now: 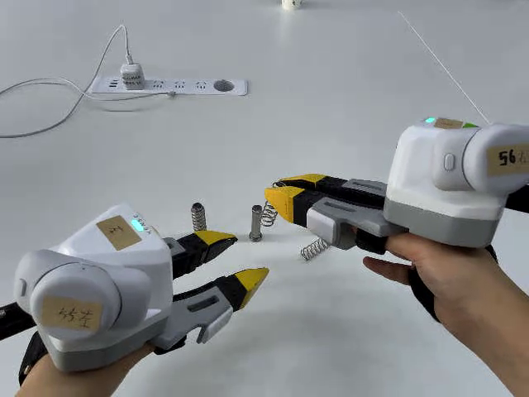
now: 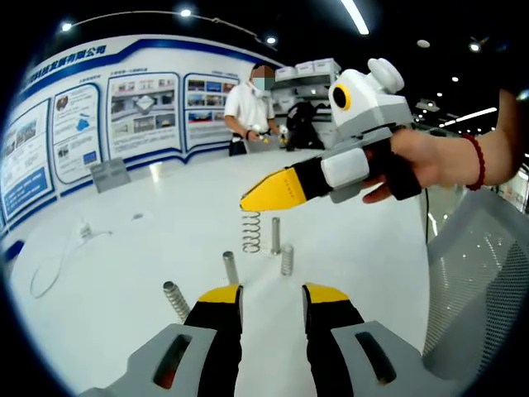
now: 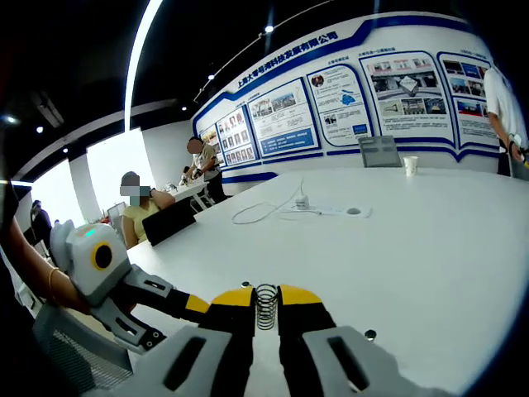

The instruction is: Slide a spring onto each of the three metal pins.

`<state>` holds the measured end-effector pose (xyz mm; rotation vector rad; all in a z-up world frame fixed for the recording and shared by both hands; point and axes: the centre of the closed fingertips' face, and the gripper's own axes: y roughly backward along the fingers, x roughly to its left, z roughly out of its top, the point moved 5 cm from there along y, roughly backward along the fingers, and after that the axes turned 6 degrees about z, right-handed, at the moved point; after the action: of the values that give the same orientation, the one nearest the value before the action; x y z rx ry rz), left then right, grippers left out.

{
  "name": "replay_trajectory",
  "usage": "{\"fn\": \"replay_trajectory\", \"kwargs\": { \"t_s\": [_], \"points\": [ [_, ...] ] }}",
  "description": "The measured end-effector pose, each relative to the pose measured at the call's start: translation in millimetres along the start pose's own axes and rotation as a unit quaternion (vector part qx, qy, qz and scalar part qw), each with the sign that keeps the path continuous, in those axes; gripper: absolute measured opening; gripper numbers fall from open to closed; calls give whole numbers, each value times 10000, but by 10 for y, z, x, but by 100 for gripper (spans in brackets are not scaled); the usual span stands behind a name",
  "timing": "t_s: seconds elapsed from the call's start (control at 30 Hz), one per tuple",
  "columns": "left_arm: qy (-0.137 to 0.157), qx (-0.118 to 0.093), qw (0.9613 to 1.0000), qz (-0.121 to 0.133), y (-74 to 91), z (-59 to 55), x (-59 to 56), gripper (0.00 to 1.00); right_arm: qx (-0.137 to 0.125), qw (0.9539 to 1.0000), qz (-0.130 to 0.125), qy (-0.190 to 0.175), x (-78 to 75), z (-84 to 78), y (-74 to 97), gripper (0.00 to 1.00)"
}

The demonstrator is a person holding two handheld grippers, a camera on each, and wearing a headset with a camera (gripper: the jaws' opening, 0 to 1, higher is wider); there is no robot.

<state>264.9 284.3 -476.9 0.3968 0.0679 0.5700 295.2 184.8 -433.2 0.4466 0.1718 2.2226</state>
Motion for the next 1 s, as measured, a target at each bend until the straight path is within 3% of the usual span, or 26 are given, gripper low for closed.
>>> {"fn": "replay_trajectory", "kwargs": {
  "t_s": [0.47,1.0],
  "points": [
    [85,45,9999,119,6,-21,53,36,-64,9996,-186,217,-128,-2,-186,11],
    [191,117,9996,150,-1,-62,71,40,320,9960,-284,784,-147,-107,-321,11]
  ]
}}
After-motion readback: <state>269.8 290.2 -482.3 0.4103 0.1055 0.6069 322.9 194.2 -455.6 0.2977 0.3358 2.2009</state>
